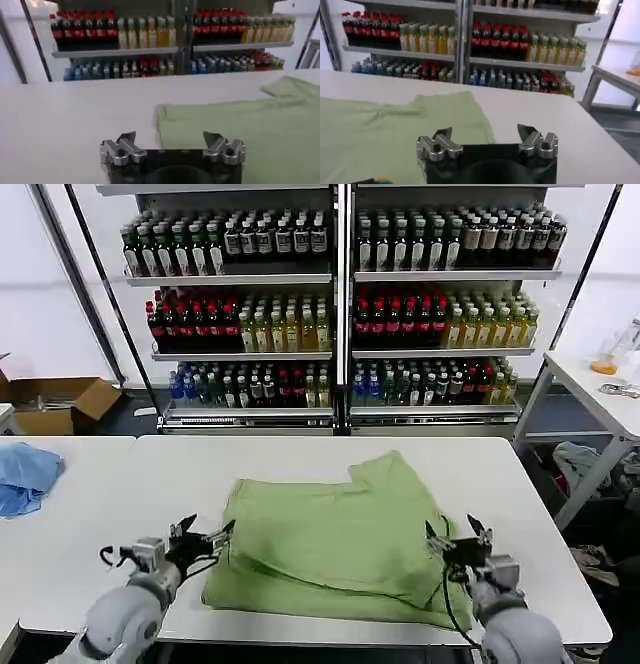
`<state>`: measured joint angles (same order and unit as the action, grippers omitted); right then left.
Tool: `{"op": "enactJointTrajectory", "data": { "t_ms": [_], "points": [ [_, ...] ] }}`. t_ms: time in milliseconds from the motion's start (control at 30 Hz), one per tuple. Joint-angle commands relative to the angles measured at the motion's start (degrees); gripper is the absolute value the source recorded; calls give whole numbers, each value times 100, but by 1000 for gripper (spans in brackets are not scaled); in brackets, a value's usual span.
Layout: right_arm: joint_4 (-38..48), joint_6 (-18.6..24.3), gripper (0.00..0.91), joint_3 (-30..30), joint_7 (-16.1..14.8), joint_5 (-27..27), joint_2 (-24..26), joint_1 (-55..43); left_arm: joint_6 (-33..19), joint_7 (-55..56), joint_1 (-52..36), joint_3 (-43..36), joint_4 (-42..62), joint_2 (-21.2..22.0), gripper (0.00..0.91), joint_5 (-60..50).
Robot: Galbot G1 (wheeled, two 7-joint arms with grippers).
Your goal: Fold and organize the clothes.
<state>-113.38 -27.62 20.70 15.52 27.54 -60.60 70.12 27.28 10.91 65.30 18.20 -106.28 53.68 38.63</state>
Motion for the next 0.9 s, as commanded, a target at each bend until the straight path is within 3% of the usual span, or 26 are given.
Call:
{"op": "enactJointTrajectory", "data": {
  "t_ms": [33, 400, 900],
  "points": [
    [2025, -352, 907, -1218, 123, 641, -37, -2665, 5, 44, -2003, -1046, 1489, 135, 907, 16],
    [3761, -545, 907, -2014, 27, 875, -595, -4108, 249, 41, -2906, -1635, 2385, 369, 907, -104],
    [5792, -546, 907, -2159, -192, 619, -1357, -4857, 581, -163, -2989, -1879, 2755, 356, 907, -111]
  ]
}}
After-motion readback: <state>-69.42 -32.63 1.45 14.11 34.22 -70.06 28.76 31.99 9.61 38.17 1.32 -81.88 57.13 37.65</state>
